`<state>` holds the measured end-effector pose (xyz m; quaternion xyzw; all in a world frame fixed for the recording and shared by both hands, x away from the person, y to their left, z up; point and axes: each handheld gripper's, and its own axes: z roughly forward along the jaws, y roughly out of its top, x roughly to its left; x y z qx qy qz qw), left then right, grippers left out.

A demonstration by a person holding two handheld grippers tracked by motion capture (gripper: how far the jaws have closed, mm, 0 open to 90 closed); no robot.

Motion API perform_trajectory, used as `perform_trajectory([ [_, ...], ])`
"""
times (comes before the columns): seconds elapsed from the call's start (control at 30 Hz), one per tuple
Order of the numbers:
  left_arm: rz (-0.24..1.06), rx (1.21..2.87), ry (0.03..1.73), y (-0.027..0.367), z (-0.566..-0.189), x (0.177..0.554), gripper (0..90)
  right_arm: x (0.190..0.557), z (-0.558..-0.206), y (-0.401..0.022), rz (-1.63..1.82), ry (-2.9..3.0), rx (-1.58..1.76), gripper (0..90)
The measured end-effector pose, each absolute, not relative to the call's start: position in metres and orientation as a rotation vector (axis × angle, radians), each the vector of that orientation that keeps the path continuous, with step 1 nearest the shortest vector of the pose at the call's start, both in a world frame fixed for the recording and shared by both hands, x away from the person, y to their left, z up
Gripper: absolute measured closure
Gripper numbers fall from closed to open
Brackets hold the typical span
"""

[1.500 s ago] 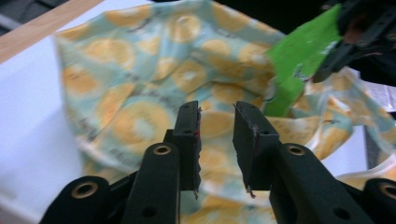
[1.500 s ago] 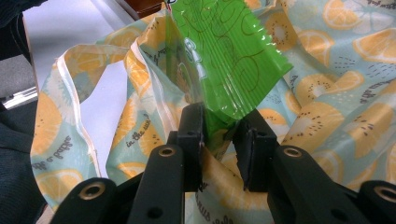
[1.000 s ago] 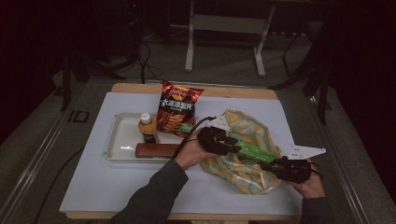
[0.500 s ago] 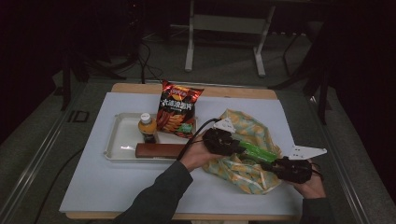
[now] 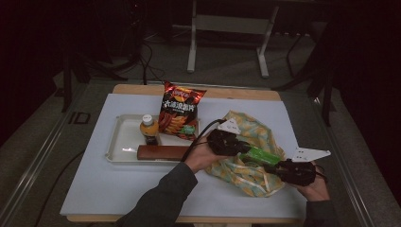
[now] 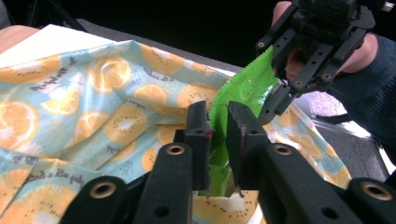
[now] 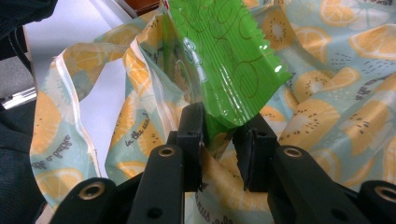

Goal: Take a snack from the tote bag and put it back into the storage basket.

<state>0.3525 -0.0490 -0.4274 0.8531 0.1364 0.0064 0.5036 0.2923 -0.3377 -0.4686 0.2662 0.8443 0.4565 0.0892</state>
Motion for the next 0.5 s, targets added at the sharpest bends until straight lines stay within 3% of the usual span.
perform_trajectory([
  [0.13, 0.028, 2.055, 0.31, -0.049, -0.426, 0.35, 88.8, 0.292, -0.469, -0.339, 1.365, 2.506, 0.796, 72.7],
  [0.5, 0.014, 1.996, 0.299, -0.039, -0.416, 0.352, 89.6, 0.294, -0.474, -0.341, 1.303, 2.501, 0.846, 66.1],
])
